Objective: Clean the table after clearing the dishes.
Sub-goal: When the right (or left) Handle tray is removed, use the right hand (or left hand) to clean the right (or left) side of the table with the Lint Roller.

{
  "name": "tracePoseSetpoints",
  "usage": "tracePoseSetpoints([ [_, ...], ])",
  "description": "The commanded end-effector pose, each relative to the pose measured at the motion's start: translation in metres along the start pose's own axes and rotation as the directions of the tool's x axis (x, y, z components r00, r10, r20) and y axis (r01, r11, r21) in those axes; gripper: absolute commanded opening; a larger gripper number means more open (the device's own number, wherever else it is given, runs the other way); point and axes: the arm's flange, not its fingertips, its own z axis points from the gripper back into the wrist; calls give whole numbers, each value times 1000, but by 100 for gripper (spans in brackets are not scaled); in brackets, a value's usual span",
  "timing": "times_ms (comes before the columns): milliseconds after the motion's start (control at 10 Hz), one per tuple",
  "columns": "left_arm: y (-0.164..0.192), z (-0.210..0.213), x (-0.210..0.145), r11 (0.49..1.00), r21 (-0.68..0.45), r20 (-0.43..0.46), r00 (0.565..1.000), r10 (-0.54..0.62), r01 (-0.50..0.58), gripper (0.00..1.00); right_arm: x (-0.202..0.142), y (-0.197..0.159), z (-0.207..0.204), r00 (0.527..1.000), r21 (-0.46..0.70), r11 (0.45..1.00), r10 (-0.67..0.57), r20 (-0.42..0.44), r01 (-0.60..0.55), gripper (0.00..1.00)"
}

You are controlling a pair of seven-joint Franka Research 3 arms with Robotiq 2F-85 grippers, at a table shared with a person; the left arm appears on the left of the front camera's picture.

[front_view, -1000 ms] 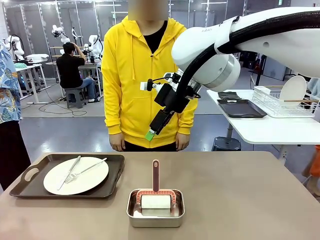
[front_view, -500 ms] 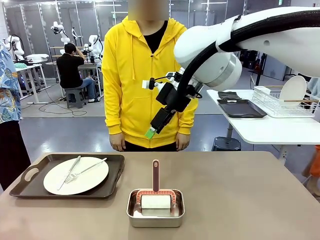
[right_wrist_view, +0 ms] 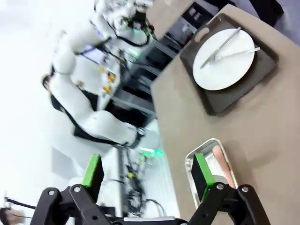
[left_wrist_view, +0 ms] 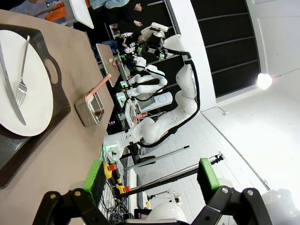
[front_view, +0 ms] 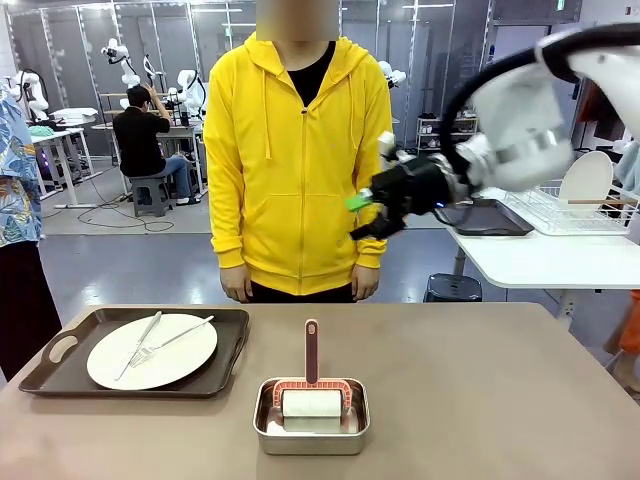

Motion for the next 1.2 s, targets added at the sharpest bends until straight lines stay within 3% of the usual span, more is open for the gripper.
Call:
tracePoseSetpoints([
  [0, -4, -2, -4, 1000, 11, 13, 1000, -17, 16, 100, -67, -20, 50, 983, 79, 994, -84, 166, 71, 96],
  [200, -4, -2, -4, 1000, 11, 13, 1000, -17, 16, 100, -112, -41, 102, 944, 84, 988, -152, 294, 133, 96],
  [500, -4, -2, -4, 1000, 11, 13, 1000, -17, 16, 100, -191, -61, 184, 887, 104, 968, -250, 388, 227, 96],
  [700, -4, -2, -4, 1000, 11, 13, 1000, -17, 16, 100, -226, -64, 246, 864, 83, 956, -290, 411, 281, 96],
  [900, -4, -2, -4, 1000, 11, 13, 1000, -17, 16, 100, -237, -68, 296, 860, 22, 940, -322, 397, 342, 96],
  [1100, -4, -2, -4, 1000, 11, 13, 1000, -17, 16, 100, -259, -78, 344, 869, 50, 942, -327, 372, 333, 96],
])
